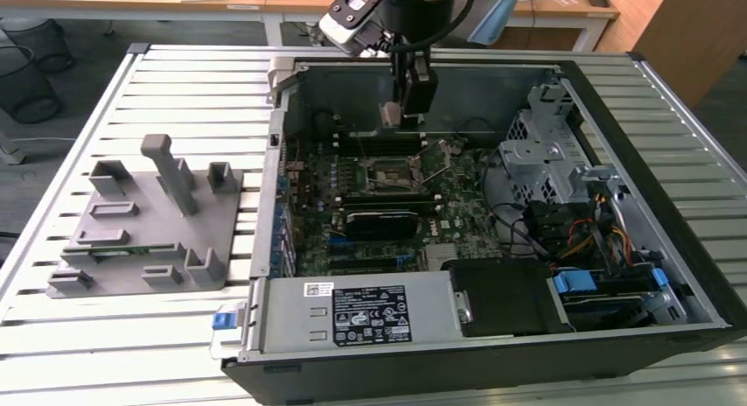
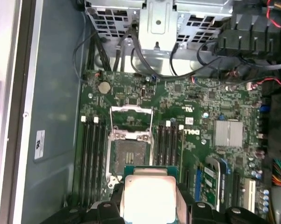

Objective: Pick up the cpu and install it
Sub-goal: 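Place the cpu into insertion slot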

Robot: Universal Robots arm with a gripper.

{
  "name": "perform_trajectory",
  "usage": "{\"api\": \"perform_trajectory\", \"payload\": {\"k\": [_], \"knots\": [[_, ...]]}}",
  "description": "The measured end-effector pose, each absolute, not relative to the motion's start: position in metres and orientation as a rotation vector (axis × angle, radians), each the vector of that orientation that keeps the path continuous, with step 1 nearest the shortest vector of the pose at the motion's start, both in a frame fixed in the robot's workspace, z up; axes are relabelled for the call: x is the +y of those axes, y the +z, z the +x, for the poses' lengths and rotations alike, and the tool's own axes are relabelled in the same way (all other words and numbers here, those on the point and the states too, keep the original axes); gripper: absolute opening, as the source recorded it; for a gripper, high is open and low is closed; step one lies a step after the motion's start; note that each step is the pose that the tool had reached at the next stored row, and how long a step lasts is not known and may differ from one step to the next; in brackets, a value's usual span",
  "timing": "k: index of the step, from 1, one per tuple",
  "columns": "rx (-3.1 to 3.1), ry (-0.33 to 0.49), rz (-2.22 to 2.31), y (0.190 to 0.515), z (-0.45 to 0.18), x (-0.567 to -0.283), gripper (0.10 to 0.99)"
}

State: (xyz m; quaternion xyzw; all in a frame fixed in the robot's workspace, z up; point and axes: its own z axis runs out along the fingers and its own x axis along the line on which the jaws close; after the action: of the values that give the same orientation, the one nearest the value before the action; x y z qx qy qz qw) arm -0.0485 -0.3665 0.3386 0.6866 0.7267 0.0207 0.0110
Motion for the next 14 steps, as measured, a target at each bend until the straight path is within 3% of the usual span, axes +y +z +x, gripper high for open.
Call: {"api": "perform_trajectory", "payload": {"k": [14], "knots": [[2.268,0.064,2.141,0.315,-0.045,-0.358,0.529]]}}
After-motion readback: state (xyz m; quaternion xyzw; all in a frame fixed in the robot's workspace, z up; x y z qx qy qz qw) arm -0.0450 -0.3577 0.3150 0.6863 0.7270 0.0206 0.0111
